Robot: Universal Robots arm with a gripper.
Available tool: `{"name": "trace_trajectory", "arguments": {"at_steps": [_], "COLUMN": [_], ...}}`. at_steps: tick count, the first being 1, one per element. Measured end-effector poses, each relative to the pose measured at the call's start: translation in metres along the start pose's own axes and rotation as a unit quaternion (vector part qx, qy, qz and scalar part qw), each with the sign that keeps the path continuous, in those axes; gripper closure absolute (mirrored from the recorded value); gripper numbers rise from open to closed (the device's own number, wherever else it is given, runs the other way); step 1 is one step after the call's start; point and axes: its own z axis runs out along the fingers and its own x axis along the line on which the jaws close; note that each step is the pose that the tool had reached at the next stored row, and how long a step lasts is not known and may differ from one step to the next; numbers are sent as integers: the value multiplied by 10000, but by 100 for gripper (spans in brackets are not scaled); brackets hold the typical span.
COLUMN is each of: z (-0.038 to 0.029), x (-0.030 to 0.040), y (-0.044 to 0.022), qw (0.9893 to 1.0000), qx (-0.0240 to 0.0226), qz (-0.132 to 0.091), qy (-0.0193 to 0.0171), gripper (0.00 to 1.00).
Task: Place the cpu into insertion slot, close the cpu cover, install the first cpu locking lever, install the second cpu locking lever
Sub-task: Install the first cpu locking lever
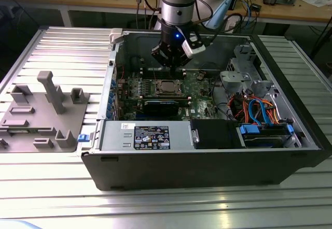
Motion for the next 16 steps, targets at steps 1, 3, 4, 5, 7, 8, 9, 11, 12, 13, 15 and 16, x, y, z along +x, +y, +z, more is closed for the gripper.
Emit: {"name": "trace_trajectory", "arguments": {"at_steps": [1,3,4,5,7,8,9,11,12,13,15,16], "z": [0,0,0,0,0,-1,-2,-3,-4,-4,-5,-5], "x": [0,1,2,3,16,38,60,87,109,119,133,140], "y": [0,0,1,1,3,4,4,4,4,4,1,2], "qw": [10000,10000,10000,10000,10000,10000,10000,10000,10000,9999,9999,9999], "qx": [1,9,10,11,11,10,10,10,11,11,11,12], "qz": [16,69,90,92,93,93,94,95,97,101,106,112], "qy": [0,0,0,0,0,0,0,0,0,0,-1,0], "gripper": [89,89,89,89,89,89,89,89,89,89,89,89]}}
